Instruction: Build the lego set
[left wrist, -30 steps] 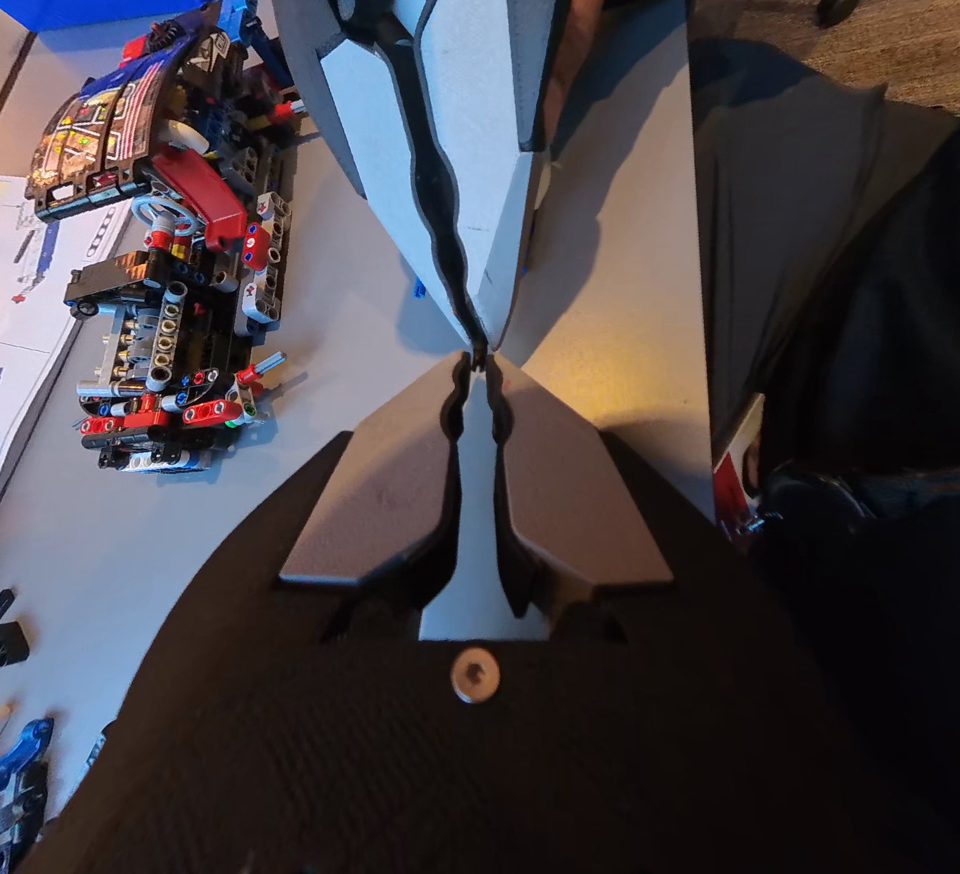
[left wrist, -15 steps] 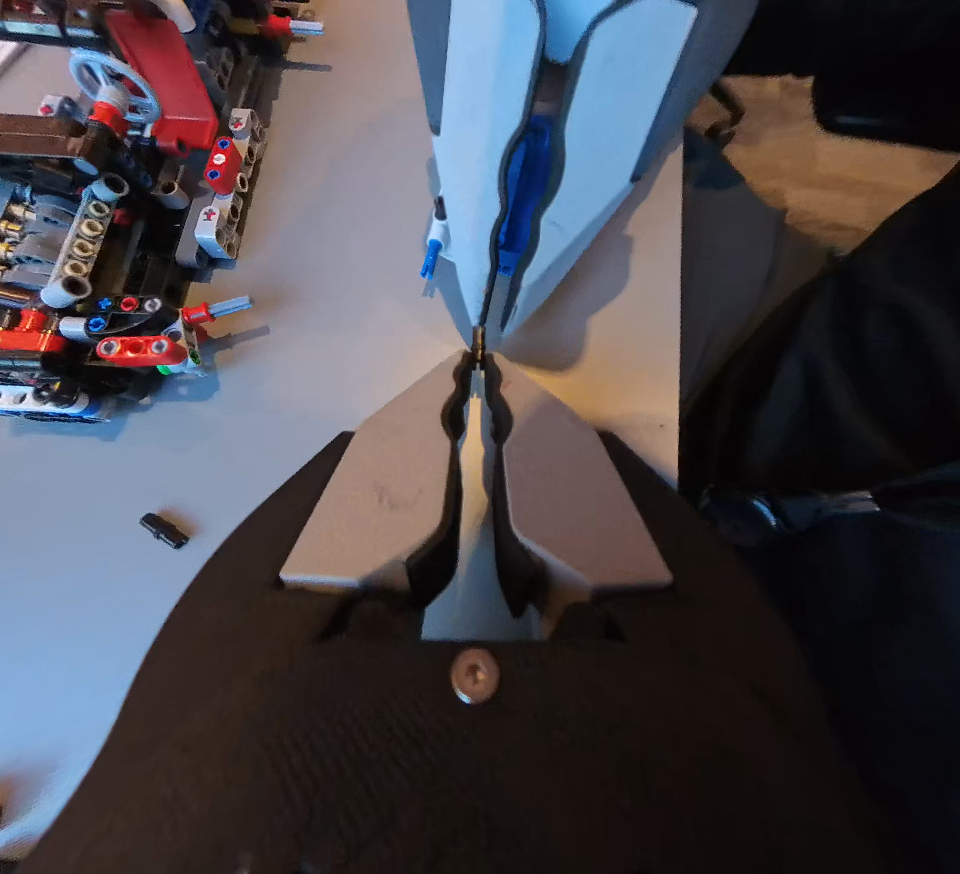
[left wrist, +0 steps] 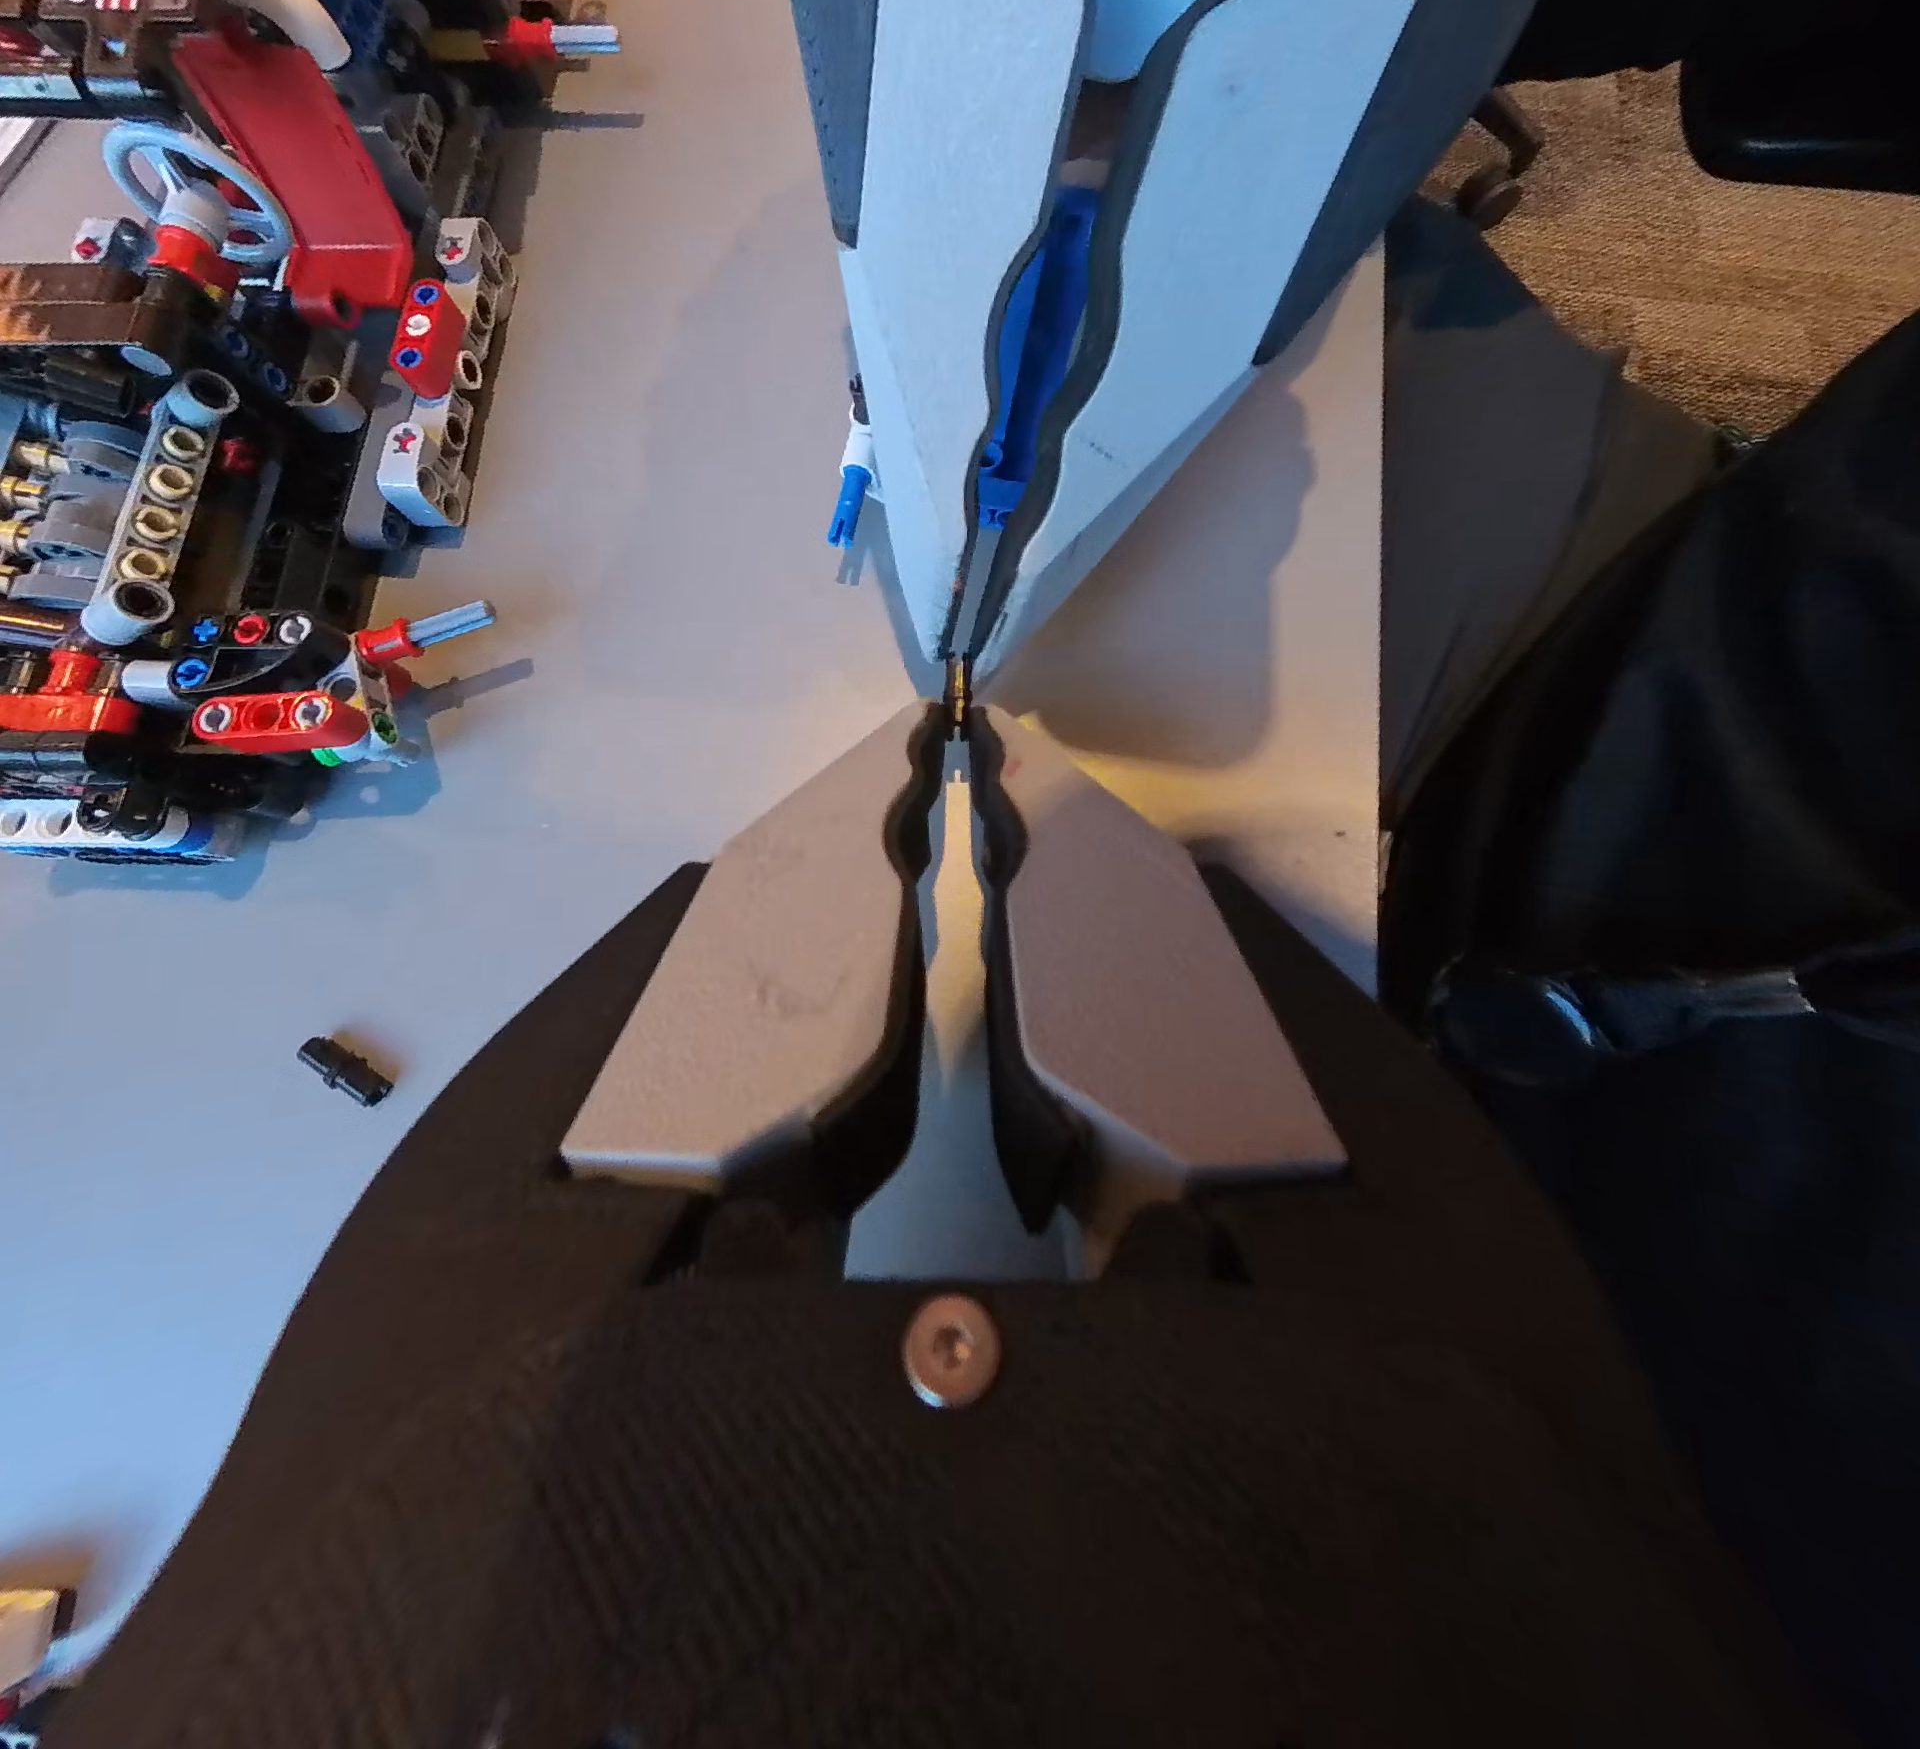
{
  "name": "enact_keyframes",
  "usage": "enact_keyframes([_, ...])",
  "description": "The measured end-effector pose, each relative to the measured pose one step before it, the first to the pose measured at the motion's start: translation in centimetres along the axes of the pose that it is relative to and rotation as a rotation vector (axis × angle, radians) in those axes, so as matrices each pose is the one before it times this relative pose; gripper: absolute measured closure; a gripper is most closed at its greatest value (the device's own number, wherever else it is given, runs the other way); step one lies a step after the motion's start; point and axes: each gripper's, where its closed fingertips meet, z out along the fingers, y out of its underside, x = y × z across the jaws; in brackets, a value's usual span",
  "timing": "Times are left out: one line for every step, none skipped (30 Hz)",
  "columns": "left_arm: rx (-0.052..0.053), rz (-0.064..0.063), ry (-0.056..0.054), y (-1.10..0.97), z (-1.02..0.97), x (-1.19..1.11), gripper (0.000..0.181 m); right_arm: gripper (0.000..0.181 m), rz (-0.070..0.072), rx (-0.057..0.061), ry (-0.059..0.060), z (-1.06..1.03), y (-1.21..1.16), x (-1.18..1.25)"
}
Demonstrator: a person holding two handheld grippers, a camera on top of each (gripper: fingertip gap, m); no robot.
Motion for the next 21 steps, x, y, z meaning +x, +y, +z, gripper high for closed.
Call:
enact_keyframes([-0.0027, 0.0009, 0.0027, 0.032, 0.017, 0.04, 0.18, 0.18, -0.0059, -0.0013, 0.0015, 0.012, 0.004, -0.026])
enact_keyframes([-0.0029, 0.0031, -0.0006, 0.036, 0.029, 0.02, 0.18, 0.181, -0.0093, -0.0025, 0.003, 0.027, 0.011, -0.04])
enact_keyframes([-0.0053, 0.0071, -0.0017, 0.066, 0.044, 0.028, 0.18, 0.181, -0.0096, -0.0042, 0.0032, 0.05, 0.04, -0.042])
enact_keyframes([-0.0094, 0.0123, -0.002, 0.116, 0.078, 0.056, 0.18, 0.181, -0.0075, -0.006, 0.0004, 0.071, 0.063, -0.079])
enact_keyframes([-0.0136, 0.0127, -0.0024, 0.167, 0.125, 0.05, 0.18, 0.181, -0.0063, -0.0086, -0.003, 0.119, 0.113, -0.108])
enact_keyframes([-0.0066, 0.0131, -0.0035, 0.051, 0.07, 0.061, 0.18, 0.181, -0.0065, -0.0097, -0.0027, 0.115, 0.154, -0.092])
enact_keyframes([-0.0003, 0.0117, -0.0036, 0.015, 0.004, 0.007, 0.18, 0.181, -0.005, -0.0041, -0.0004, 0.03, 0.05, -0.036])
enact_keyframes([0.0015, 0.0017, 0.006, 0.011, -0.006, 0.052, 0.18, 0.181, -0.0001, -0.0009, -0.0032, -0.013, -0.019, -0.03])
enact_keyframes([0.0001, -0.0079, 0.0087, 0.004, -0.008, 0.019, 0.18, 0.181, 0.0027, -0.0047, -0.0041, -0.012, -0.015, -0.034])
enact_keyframes([-0.0001, -0.0072, 0.0078, 0.011, -0.002, 0.015, 0.18, 0.181, -0.0035, -0.0069, 0.0024, 0.001, -0.002, 0.002])
enact_keyframes([-0.0005, -0.0039, 0.0047, 0.004, 0.004, 0.004, 0.18, 0.181, -0.0136, -0.009, 0.0095, 0.03, 0.027, -0.001])
enact_keyframes([-0.0007, 0.0007, -0.0004, 0.014, 0.005, 0.003, 0.18, 0.181, -0.0174, -0.0111, 0.0128, 0.034, 0.037, 0.015])
enact_keyframes([-0.0007, 0.0046, -0.0038, 0.003, -0.002, 0.0, 0.18, 0.181, -0.0136, -0.0107, 0.0103, 0.034, 0.04, -0.006])
enact_keyframes([-0.0009, 0.0052, -0.0047, -0.002, -0.012, 0.005, 0.18, 0.181, -0.0074, -0.0069, 0.0053, 0.01, 0.021, -0.01])
enact_keyframes([-0.0006, 0.0055, -0.0053, 0.008, 0.003, -0.004, 0.18, 0.181, -0.0017, -0.0018, 0.0011, 0.005, 0.006, -0.006])
enact_keyframes([-0.0011, 0.0045, -0.0062, -0.003, 0.004, -0.036, 0.18, 0.181, 0.0031, 0.0013, -0.0003, 0.004, 0.006, 0.018])
enact_keyframes([-0.0007, 0.0048, -0.0045, 0.004, -0.008, -0.003, 0.18, 0.181, 0.0032, 0.002, 0.001, 0.006, -0.001, -0.002])
enact_keyframes([-0.0006, 0.0053, -0.0053, 0.013, -0.005, -0.008, 0.18, 0.181, 0.0003, 0.0001, 0.0038, -0.002, -0.003, 0.006])
enact_keyframes([-0.0015, 0.0069, -0.0081, 0.013, -0.017, -0.045, 0.18, 0.181, -0.0025, -0.003, 0.0068, 0.016, 0.007, 0.022])
enact_keyframes([-0.0006, 0.0077, -0.0067, 0.007, -0.007, -0.009, 0.18, 0.181, -0.0057, -0.0039, 0.0072, 0.012, 0.0, 0.014])
enact_keyframes([-0.0005, 0.0067, -0.0046, -0.004, -0.007, -0.004, 0.18, 0.18, -0.0056, -0.0026, 0.0054, -0.015, -0.009, -0.009])
